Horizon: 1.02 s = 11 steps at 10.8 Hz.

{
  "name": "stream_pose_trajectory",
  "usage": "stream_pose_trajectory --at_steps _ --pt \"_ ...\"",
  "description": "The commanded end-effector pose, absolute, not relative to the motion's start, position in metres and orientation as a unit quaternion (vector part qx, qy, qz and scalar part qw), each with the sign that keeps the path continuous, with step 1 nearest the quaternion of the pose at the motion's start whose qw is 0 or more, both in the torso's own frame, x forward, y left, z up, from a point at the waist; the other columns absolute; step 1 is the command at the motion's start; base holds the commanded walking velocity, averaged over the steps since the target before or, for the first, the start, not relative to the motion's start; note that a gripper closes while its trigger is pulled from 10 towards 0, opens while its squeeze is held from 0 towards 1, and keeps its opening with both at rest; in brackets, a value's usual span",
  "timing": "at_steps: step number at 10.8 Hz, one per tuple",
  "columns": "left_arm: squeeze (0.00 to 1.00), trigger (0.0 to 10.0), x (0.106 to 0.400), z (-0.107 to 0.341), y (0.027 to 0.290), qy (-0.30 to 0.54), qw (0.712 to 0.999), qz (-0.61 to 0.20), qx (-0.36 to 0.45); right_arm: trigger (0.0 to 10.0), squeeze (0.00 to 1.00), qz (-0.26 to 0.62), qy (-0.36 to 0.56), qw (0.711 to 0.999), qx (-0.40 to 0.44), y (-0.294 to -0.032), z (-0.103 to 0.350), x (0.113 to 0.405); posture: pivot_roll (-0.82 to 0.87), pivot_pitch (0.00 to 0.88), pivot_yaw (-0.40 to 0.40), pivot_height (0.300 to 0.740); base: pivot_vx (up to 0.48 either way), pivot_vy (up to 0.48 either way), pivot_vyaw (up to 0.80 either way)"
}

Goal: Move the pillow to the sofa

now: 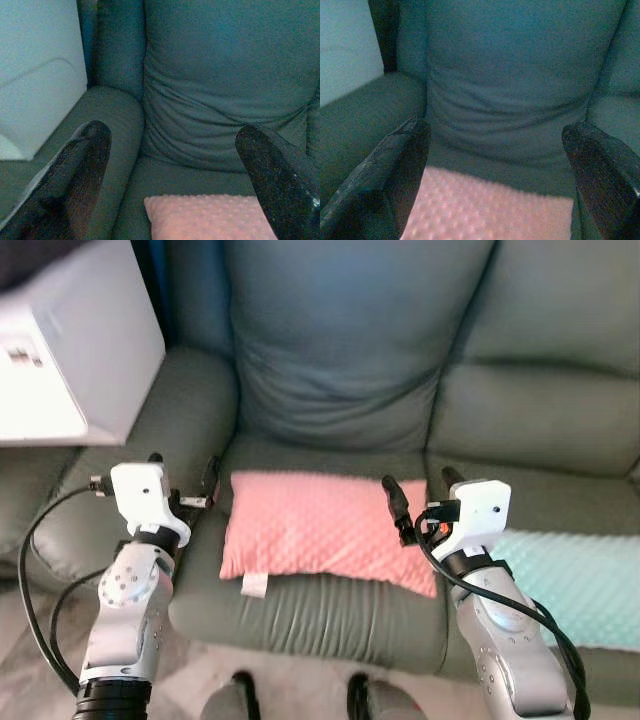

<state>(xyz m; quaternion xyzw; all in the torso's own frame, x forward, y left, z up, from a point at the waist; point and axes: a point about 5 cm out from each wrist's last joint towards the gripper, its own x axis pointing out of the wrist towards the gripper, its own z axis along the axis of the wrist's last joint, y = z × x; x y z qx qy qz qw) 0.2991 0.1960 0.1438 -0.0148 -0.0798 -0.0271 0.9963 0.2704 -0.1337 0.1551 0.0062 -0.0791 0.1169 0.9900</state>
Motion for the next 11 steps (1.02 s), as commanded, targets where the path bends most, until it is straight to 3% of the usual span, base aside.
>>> stream_pose_trajectory --at_steps 1,5,11 --pt "1.00 10.0 0.295 0.143 0.199 -0.069 0.997 -0.020 -0.007 10.0 0.00 0.110 -0.087 0.990 -0.004 -0.135 0.156 0.272 -0.11 0.104 -0.002 0.740 0.000 0.000 0.00" --pt "1.00 10.0 0.295 0.138 0.193 -0.063 0.998 0.008 -0.005 10.0 0.00 0.114 -0.114 0.987 -0.003 -0.136 0.167 0.286 -0.11 0.016 -0.010 0.740 0.000 0.000 0.00" --pt "1.00 10.0 0.294 0.130 0.198 -0.050 0.998 0.039 0.001 10.0 0.00 0.121 -0.111 0.986 0.004 -0.135 0.162 0.289 -0.08 0.001 -0.020 0.740 0.000 0.000 0.00"
